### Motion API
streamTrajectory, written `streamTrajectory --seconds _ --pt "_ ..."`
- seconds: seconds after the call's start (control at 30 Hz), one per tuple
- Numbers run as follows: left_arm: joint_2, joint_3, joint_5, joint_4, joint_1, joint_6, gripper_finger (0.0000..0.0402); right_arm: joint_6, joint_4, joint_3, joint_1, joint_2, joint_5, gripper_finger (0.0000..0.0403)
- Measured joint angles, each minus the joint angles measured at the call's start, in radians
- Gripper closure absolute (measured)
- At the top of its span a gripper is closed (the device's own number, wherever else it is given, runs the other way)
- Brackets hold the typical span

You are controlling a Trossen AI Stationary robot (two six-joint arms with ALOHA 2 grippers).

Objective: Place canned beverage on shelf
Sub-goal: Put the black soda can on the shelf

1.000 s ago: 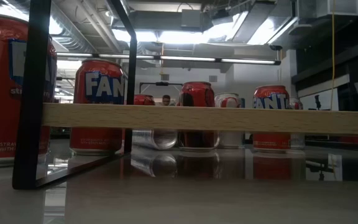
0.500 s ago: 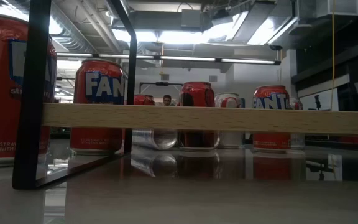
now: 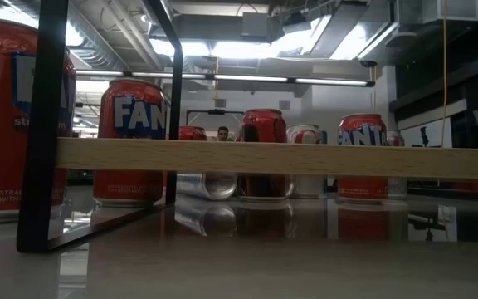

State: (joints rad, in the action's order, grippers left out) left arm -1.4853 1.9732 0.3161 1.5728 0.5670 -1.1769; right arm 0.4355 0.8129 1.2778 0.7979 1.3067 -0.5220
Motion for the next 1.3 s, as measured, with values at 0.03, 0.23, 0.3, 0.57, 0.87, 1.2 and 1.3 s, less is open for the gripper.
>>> streamTrajectory --seconds 0.03,0.23,0.3,0.57,0.87,1.2,1.3 --pt "0.0 0.01 0.006 -0.005 -0.016 0.018 0.0184 0.0 0.0 0.0 0.0 0.0 0.0 0.0022" --pt "-0.014 0.016 0.019 -0.15 -0.123 0.208 0.0184 0.0 0.0 0.0 0.0 0.0 0.0 0.0022" --pt "-0.037 0.016 0.014 -0.242 -0.158 0.324 0.0184 0.0 0.0 0.0 0.0 0.0 0.0 0.0022" --pt "-0.192 0.016 -0.086 -0.565 -0.274 0.716 0.0184 0.0 0.0 0.0 0.0 0.0 0.0 0.0022" --pt "-0.365 0.016 -0.14 -0.564 -0.313 0.788 0.0184 0.0 0.0 0.0 0.0 0.0 0.0 0.0022" --pt "-0.511 0.016 -0.195 -0.55 -0.287 0.767 0.0184 0.0 0.0 0.0 0.0 0.0 0.0 0.0022" --pt "-0.533 0.016 -0.205 -0.553 -0.279 0.765 0.0184 0.0 0.0 0.0 0.0 0.0 0.0 0.0022"
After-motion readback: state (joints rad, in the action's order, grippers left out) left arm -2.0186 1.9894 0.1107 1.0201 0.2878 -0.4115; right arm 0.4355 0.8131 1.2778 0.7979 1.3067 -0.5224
